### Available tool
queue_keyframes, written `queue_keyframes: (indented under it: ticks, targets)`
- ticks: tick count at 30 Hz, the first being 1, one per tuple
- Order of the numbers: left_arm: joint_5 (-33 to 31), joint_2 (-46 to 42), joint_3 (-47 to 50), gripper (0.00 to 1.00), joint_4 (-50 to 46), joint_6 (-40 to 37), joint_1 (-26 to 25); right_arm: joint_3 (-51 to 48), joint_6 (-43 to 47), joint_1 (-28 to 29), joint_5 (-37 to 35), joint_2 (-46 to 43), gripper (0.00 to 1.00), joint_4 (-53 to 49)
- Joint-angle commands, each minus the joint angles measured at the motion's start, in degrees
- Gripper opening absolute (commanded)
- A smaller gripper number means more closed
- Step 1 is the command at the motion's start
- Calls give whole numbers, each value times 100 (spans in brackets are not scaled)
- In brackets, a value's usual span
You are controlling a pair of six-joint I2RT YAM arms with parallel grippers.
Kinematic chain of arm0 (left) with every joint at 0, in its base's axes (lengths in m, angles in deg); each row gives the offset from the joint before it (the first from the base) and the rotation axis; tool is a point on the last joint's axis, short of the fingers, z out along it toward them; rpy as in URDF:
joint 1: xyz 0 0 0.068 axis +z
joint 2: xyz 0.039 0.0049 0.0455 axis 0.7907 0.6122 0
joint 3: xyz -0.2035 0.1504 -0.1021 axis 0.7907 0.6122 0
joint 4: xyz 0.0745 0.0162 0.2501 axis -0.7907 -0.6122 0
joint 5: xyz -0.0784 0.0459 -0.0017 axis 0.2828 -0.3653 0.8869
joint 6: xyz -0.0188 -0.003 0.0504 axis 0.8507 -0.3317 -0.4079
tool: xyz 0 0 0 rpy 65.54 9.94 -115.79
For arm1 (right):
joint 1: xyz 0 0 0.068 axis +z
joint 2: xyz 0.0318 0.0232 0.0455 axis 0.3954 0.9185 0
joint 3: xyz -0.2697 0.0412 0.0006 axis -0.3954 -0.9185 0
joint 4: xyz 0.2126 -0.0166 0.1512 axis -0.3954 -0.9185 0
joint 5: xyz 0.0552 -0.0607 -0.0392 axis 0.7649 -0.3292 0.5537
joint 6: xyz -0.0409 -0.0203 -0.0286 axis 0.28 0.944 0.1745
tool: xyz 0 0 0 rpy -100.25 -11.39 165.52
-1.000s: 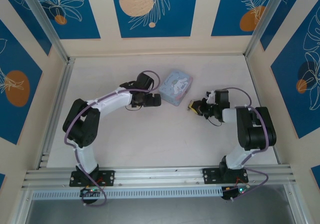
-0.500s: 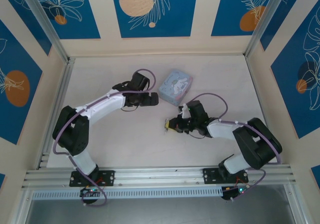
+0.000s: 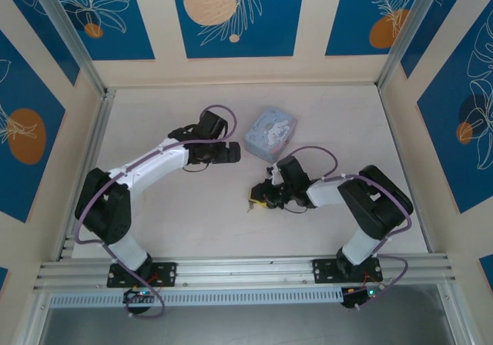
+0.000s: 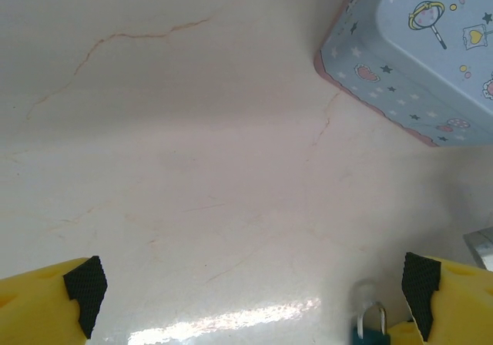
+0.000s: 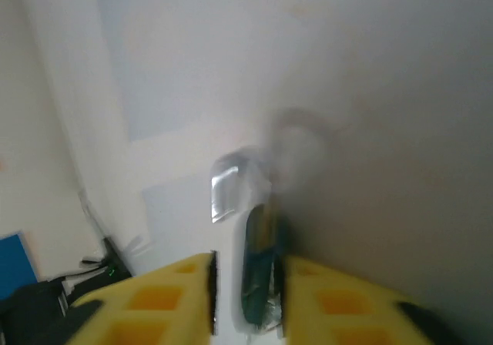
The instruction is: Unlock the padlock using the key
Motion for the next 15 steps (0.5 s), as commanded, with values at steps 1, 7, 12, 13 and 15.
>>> queue_keyframes:
  ticks: [1, 7, 12, 13, 15]
  targets:
    - [-98, -151, -32, 100, -144, -37, 68, 0, 176, -215, -120, -315, 44, -495]
    - [-106, -238, -110, 100, -205, -79, 94, -228, 436, -614, -161, -1031, 60, -1078]
    - [-218, -513, -125, 100, -292, -122, 185, -294, 835, -1056, -219, -2054, 75, -1959]
    - [-244, -580, -108, 100, -293, -133, 212, -268, 945, -1140, -221, -2263, 80, -2145]
    - [-252, -740, -88, 100, -328, -165, 315, -177, 1198, -1369, -99, -2714, 88, -2504]
